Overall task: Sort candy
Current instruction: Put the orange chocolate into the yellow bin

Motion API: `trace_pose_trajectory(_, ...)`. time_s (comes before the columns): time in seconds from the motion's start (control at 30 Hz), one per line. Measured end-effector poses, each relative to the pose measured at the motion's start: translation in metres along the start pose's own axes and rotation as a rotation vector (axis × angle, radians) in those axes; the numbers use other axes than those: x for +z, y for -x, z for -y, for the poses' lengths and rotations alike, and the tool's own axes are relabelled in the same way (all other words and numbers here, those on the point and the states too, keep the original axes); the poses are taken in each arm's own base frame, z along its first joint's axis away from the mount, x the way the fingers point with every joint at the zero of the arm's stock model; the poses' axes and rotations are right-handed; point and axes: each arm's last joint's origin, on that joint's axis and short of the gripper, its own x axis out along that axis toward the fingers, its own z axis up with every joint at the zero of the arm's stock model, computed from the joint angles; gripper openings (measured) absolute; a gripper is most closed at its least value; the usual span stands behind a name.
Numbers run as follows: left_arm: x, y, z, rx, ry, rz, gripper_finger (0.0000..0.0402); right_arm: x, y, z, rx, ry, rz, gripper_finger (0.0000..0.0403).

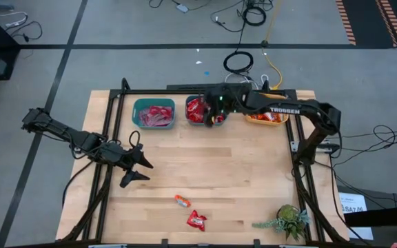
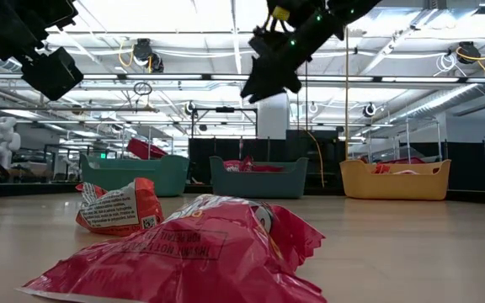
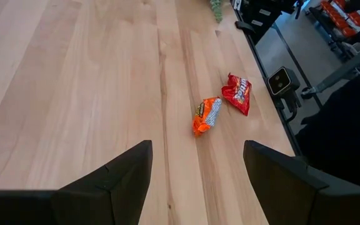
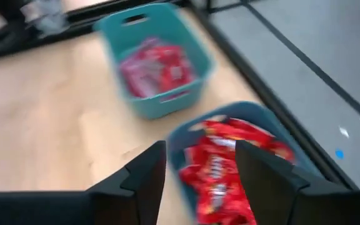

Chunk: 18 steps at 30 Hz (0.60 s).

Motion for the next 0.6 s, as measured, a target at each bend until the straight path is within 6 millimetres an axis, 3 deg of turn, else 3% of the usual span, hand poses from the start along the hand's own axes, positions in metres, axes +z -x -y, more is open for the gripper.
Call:
trace_pose_trajectory(0.3,0.0,0.0,0.0,0.0,0.0,0.0,0.0261,-0.014,0.012,-0.078,0.221,0.346,-0.011,0.0183)
trace_pose_trajectory(0.6,0.0,0.0,0.0,0.0,0.0,0.0,0.0261,-0.026,0.025,-0.121,0.307,0.355,-0.021,0.0183)
